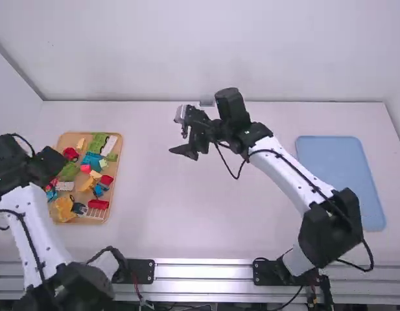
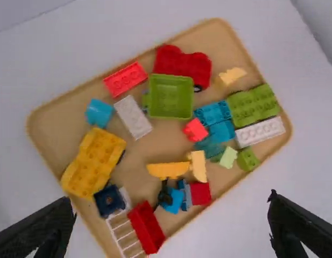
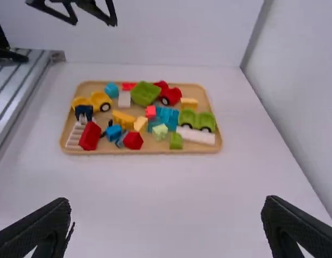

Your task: Assemble lego blocks to make yellow taxi

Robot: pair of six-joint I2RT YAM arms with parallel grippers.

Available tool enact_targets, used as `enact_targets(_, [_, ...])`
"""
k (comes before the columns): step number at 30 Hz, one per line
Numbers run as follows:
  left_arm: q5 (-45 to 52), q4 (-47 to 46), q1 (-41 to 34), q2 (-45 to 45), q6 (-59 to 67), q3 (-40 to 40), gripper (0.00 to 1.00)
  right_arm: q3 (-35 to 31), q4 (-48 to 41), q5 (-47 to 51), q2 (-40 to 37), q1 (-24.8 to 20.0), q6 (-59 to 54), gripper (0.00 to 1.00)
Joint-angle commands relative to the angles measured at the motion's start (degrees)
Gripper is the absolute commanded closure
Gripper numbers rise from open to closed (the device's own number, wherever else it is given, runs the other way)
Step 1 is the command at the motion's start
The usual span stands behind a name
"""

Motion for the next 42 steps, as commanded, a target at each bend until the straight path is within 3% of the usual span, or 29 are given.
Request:
enact_targets(1, [2.7, -2.2, 3.8, 1.4, 0.0, 2.3, 0.04, 3.2, 0.5, -3.7, 1.9, 0.7, 0.5, 0.04])
enact_targets(9, [3.7, -6.2, 7.7, 10.3, 6.5, 5.7, 0.01, 5.7, 1.0, -4.7, 4.4, 1.9, -0.2, 0.01])
enact_targets(13, [6.8, -9.0, 6.3, 18.5, 14.1, 9.0, 0.01, 7.8, 0.7, 1.3, 4.4, 2.1, 5.4, 0.01])
enact_targets(19, [-0.7, -11.4, 5.9, 27.5, 13.8, 10.5, 0.01, 8.3, 0.1, 3.9, 4.4, 2.2, 5.4, 0.01])
enact_targets(27, [-6.9, -11.1, 6.1, 34.8, 24.1, 8.6, 0.01, 8.3, -0.7, 7.5, 4.4, 1.8, 5.2, 0.01])
enact_targets(29, [-7.5, -9.7, 5.9, 35.3, 23.8, 7.8, 0.05, 8.3, -0.6, 8.2, 4.4, 1.8, 5.2, 0.01])
enact_targets(32, [-7.5, -6.2, 5.7, 35.5, 25.6, 5.1, 0.23, 8.3, -0.7, 8.2, 4.4, 2.0, 5.2, 0.01])
enact_targets(42, [-4.6, 6.1, 6.5, 35.5, 34.1, -3.5, 0.21, 8.3, -0.7, 10.3, 4.4, 1.9, 5.2, 0.01])
